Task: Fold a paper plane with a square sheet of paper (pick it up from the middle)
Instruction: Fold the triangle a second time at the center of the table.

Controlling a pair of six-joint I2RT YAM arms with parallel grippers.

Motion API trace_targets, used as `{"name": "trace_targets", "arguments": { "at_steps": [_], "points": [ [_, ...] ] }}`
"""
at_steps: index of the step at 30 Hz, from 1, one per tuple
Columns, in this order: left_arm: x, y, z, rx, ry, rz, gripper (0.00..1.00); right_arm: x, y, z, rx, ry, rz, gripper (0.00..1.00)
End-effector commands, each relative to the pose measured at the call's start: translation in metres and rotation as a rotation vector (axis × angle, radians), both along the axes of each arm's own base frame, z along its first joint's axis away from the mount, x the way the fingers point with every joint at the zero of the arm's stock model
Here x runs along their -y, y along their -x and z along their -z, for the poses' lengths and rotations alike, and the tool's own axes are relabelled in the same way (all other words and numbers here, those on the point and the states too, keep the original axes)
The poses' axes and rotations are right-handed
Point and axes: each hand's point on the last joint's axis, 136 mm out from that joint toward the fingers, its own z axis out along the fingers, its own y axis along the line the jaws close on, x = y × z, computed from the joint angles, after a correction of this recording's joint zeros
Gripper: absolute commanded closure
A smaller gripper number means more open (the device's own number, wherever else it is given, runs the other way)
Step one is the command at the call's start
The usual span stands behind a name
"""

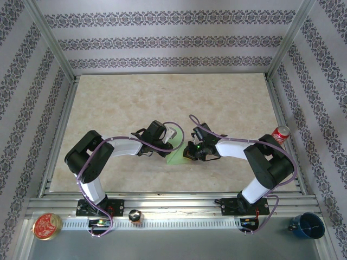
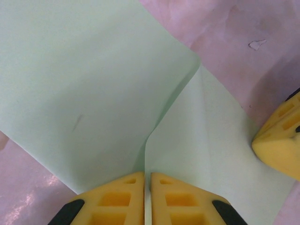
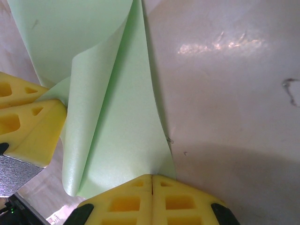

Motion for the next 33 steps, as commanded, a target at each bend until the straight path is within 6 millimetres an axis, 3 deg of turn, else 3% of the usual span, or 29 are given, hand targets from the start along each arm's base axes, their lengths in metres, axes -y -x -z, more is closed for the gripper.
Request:
{"name": "trace_targets", "arguments": {
  "at_steps": [1,7,13,17,33],
  "points": [
    [0.0,-0.003,0.003,-0.023,-0.006,0.006,0.89,-0.009,-0.002,-0.017,0.042,-0.031,-0.021,0.97],
    [0.0,-0.001,0.006,-0.04,-0.009,-0.003,0.89,-0.022,-0.002,-0.033,0.076,-0.076,-0.041,0.96],
    [0.001,-0.002,0.005,-0.04,-0.006,0.0,0.89,-0.025,0.007,-0.006,-0.006,-0.03,-0.041,0.97],
    [0.001,-0.002,0.003,-0.037,-0.007,0.002,0.89,-0.016,0.011,0.008,-0.035,0.026,-0.031,0.99],
    [0.0,-0.007,0.002,-0.017,-0.023,0.002,0.89,-0.01,0.013,0.012,-0.047,0.045,-0.052,1.0]
  ]
}}
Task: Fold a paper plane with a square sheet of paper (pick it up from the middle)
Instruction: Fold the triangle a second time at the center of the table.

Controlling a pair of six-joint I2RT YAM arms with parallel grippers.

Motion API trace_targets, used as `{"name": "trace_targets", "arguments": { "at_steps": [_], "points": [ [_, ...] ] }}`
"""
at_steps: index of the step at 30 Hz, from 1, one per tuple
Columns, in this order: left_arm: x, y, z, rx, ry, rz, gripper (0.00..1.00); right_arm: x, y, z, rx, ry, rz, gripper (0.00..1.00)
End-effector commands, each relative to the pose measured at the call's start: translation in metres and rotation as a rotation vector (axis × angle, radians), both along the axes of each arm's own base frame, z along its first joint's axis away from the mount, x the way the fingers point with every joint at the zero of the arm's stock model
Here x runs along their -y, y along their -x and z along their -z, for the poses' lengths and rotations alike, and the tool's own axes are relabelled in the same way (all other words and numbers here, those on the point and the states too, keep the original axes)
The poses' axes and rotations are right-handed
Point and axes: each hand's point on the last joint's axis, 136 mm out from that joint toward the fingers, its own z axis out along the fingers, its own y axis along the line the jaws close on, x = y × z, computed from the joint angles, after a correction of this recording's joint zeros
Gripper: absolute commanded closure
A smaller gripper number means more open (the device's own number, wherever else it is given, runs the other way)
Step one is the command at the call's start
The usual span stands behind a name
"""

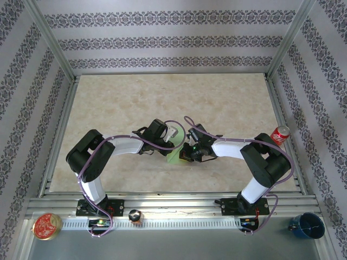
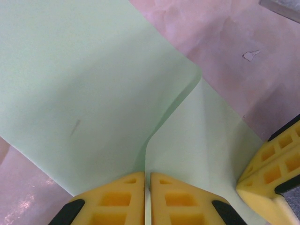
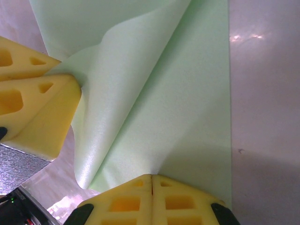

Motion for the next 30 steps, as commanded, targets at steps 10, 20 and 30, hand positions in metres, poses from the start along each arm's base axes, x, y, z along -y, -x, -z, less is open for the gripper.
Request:
{"name": "trace_targets", "arguments": {
  "at_steps": [10,20,30],
  "points": [
    [-0.008,-0.004,0.009,-0.005,-0.044,-0.015,0.89,0.008,0.005,0.012,-0.036,0.052,-0.007,1.0],
    [-0.005,-0.003,0.013,-0.016,-0.042,-0.001,0.89,0.009,0.005,0.011,-0.036,0.051,-0.007,1.0],
    [-0.011,0.005,0.022,-0.043,-0.055,-0.004,0.89,-0.001,-0.015,-0.019,0.047,-0.049,0.026,0.96]
  ]
}}
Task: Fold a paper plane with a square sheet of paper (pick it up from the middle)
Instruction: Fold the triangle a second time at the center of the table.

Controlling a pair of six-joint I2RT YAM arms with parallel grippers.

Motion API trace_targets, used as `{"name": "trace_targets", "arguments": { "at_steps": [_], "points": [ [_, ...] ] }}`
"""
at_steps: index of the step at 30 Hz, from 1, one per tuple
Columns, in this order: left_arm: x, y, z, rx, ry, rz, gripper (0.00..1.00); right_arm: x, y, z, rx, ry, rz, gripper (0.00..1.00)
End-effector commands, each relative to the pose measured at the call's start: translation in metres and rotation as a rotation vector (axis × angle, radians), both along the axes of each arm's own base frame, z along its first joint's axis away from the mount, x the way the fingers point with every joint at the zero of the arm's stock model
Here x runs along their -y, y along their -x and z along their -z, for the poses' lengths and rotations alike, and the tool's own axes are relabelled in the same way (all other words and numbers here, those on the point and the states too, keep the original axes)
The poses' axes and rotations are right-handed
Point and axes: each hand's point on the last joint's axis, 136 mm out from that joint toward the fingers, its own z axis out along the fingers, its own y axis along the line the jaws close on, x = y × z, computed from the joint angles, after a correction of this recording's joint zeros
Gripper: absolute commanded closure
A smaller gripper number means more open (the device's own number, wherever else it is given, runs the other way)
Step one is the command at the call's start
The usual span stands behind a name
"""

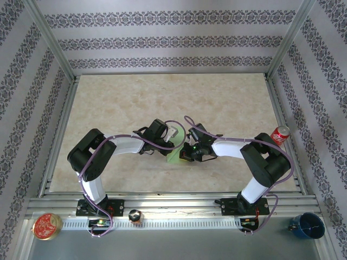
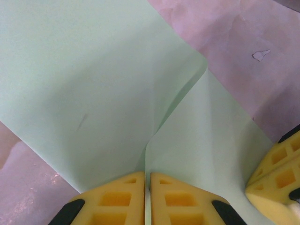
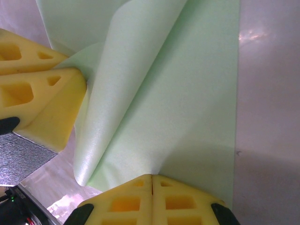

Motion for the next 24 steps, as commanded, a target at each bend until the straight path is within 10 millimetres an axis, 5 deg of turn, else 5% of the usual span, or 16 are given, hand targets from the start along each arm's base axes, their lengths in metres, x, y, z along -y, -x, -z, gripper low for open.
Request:
{"name": "trace_targets", "arguments": {
  "at_steps": [1,7,13,24],
  "points": [
    [-0.011,0.008,0.019,-0.046,-0.043,0.002,0.89,-0.003,-0.016,-0.024,0.061,-0.062,0.036,0.96],
    [-0.01,0.009,0.02,-0.052,-0.041,0.006,0.9,-0.008,-0.041,-0.041,0.101,-0.175,0.13,1.0],
    [-0.009,0.008,0.019,-0.052,-0.039,0.005,0.9,-0.022,-0.053,-0.036,0.069,-0.237,0.162,1.0],
    [-0.008,0.007,0.019,-0.053,-0.042,0.01,0.9,-0.025,-0.051,-0.02,0.027,-0.243,0.172,1.0]
  ]
}}
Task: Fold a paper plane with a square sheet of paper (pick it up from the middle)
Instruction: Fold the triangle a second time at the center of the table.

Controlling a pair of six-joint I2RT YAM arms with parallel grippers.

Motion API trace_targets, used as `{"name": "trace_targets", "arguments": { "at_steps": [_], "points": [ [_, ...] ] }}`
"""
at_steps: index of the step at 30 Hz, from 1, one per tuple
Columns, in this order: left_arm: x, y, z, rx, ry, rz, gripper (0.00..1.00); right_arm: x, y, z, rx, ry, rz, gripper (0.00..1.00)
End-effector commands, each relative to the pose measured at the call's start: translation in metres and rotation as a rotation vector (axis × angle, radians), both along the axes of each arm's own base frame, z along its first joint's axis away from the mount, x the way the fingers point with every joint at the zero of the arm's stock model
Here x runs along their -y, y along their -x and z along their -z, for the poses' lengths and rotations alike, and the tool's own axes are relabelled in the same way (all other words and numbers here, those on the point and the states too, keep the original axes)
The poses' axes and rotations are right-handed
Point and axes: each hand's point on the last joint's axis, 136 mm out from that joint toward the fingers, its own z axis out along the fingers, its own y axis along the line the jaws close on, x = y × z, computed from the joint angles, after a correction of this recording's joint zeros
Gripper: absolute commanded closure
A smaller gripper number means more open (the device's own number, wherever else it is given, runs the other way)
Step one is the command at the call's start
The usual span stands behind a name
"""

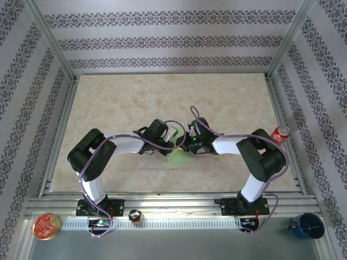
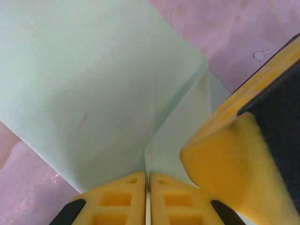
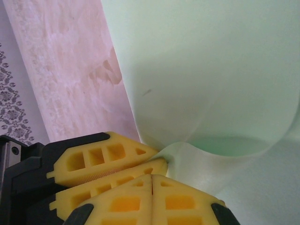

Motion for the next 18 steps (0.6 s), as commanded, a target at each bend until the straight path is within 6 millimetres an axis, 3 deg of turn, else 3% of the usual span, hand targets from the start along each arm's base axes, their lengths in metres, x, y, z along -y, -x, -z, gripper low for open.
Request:
{"name": "trace_targets", "arguments": {
  "at_steps": [1,11,15,18],
  "points": [
    [-0.009,0.007,0.019,-0.051,-0.044,0.011,0.9,-0.003,0.004,0.007,-0.019,-0.011,-0.008,1.0],
    [-0.009,0.007,0.023,-0.059,-0.048,0.01,0.9,0.016,0.018,0.047,-0.101,0.066,0.026,1.0],
    [-0.009,0.007,0.024,-0.06,-0.05,0.013,0.9,0.021,0.018,0.047,-0.1,0.079,0.045,1.0],
    [-0.009,0.007,0.024,-0.062,-0.054,0.015,0.9,0.018,0.012,0.033,-0.072,0.048,0.045,1.0]
  ]
}}
